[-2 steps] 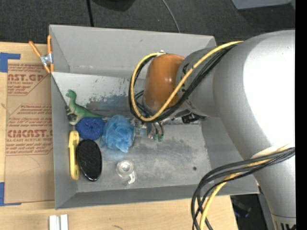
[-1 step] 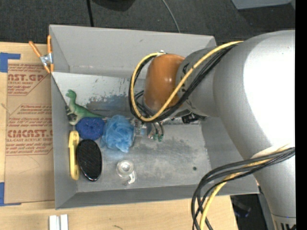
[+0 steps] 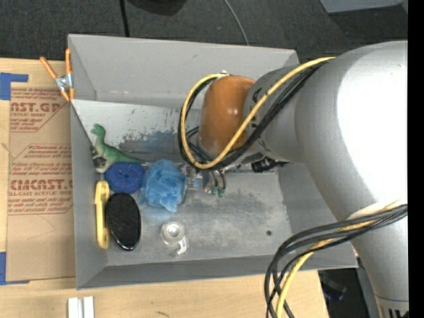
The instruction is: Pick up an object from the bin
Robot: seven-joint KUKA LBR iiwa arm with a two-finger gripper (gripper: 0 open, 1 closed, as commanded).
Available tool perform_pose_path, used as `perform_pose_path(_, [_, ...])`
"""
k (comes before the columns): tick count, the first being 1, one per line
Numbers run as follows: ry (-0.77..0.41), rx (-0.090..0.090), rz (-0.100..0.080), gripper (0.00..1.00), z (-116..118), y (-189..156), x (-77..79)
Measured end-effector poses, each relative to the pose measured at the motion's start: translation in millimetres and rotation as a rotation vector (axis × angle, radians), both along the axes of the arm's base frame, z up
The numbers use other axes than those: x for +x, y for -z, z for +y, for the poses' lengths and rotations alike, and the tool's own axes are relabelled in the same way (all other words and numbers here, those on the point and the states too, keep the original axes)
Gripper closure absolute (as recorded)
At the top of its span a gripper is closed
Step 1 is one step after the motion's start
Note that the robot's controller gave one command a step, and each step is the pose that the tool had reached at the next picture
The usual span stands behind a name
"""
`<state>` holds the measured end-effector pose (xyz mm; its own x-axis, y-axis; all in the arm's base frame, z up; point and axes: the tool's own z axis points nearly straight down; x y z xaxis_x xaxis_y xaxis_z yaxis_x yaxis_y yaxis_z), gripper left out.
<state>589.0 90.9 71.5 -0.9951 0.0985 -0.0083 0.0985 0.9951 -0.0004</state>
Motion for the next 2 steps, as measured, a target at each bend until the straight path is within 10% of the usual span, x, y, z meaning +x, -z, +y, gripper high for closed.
perform_pose_path(1, [0.044, 0.002, -0.001, 1.0, -12.7, -0.3, -1.7])
perform_pose_path(2, [0.029, 0.002, -0.007, 1.0, -6.1, -163.0, -11.1])
